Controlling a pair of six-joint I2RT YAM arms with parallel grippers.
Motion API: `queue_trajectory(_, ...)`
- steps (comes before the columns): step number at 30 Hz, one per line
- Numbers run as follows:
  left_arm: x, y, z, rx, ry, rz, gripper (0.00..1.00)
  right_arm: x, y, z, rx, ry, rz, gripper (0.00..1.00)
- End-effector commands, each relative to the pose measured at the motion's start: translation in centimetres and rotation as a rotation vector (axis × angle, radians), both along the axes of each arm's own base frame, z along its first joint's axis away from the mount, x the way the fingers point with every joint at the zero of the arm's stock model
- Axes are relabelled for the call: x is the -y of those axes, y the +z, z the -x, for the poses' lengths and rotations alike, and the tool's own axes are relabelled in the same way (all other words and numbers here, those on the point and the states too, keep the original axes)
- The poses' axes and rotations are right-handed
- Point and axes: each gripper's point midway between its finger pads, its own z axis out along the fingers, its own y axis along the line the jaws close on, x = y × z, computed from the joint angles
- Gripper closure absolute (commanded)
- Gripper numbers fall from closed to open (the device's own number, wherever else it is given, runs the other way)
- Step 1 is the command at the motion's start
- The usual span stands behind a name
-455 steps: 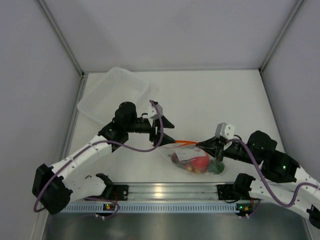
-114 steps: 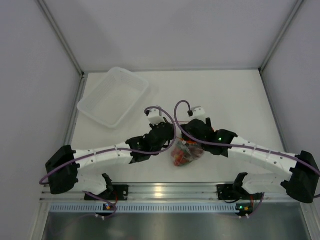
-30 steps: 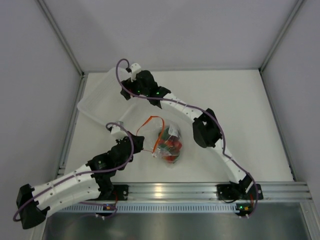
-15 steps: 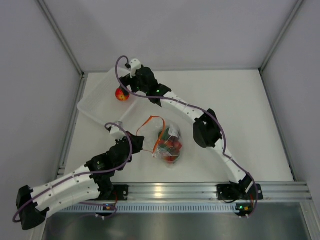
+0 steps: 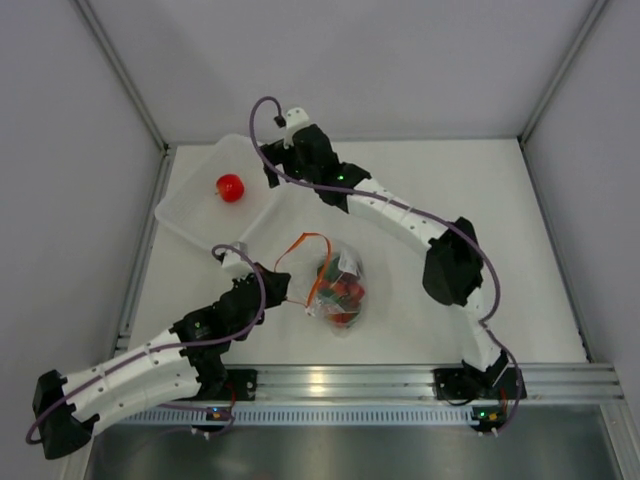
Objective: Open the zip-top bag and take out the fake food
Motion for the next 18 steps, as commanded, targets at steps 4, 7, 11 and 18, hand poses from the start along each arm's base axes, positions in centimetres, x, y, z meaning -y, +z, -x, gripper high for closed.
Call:
queue_trajectory(4, 1.0, 4.0, -0.6, 0.04, 0.003, 0.087, 1.0, 5.8, 12.0, 7.8, 0.036, 0.1, -0.3, 0.01)
queue_trajectory(7, 1.3, 4.7, -1.1, 0.042, 0.019, 0.098, 1.0, 8.5, 11.7, 9.4, -0.053, 0.095, -0.36, 0.02)
queue_trajectory(11, 2.1, 6.0, -1.4, 0.044, 0.016, 0.127, 1.0, 11.2, 9.1, 11.9, -0.167, 0.043, -0.294, 0.07)
queue_trajectory(18, 4.1, 8.4, -2.1, 0.071, -0.013, 0.201, 1.0, 18.3, 4.1, 16.5, -0.307, -0.123, -0.161, 0.24)
